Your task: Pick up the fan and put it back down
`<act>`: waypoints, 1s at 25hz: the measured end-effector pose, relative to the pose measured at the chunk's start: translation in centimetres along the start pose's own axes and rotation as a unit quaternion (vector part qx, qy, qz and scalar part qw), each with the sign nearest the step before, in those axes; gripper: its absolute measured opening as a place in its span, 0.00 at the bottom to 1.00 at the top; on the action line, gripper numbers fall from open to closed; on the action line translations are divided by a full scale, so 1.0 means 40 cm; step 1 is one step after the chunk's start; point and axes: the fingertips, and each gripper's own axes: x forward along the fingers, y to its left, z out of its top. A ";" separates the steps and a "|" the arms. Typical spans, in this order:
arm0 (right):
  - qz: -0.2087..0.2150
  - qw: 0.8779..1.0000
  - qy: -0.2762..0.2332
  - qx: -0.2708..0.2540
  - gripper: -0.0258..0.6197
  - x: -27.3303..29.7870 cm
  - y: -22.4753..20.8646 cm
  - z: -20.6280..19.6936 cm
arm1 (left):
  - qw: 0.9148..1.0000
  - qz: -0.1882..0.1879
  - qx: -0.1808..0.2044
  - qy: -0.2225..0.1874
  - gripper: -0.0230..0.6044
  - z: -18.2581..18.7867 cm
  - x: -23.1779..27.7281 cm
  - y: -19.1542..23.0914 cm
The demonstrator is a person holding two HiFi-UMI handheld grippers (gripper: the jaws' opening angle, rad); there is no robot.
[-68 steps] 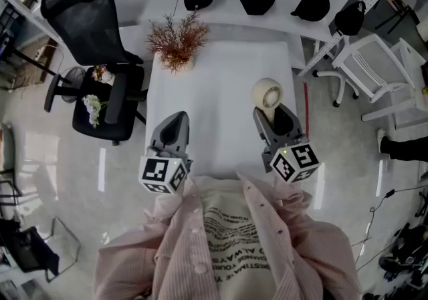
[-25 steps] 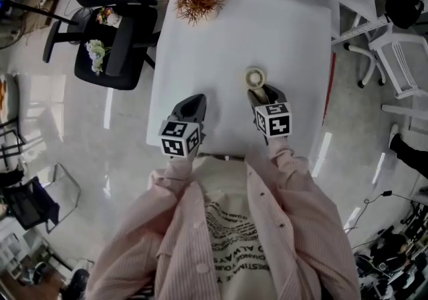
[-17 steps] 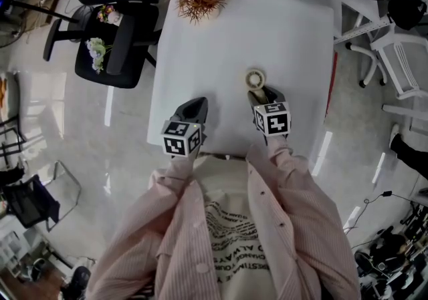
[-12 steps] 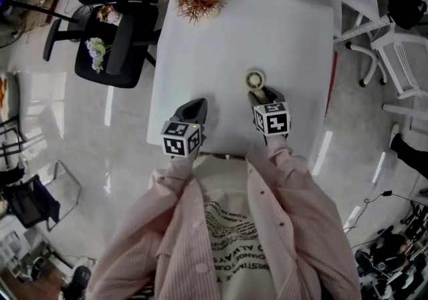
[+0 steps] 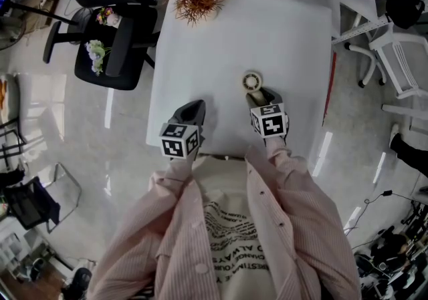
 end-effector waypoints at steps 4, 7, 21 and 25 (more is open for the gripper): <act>0.005 1.000 -0.012 0.004 0.33 -0.002 0.003 0.001 | 1.000 0.001 -0.001 -0.002 0.04 0.000 -0.003 -0.001; 0.018 1.000 -0.014 0.005 0.33 -0.004 0.012 0.001 | 1.000 -0.003 0.000 -0.004 0.04 0.004 -0.005 -0.006; -0.004 0.992 -0.128 0.016 0.24 -0.124 0.020 0.072 | 0.996 -0.037 0.026 -0.075 0.04 0.124 -0.065 -0.084; -0.004 0.989 -0.150 0.020 0.11 -0.171 0.031 0.095 | 0.993 -0.052 0.041 -0.095 0.04 0.159 -0.082 -0.120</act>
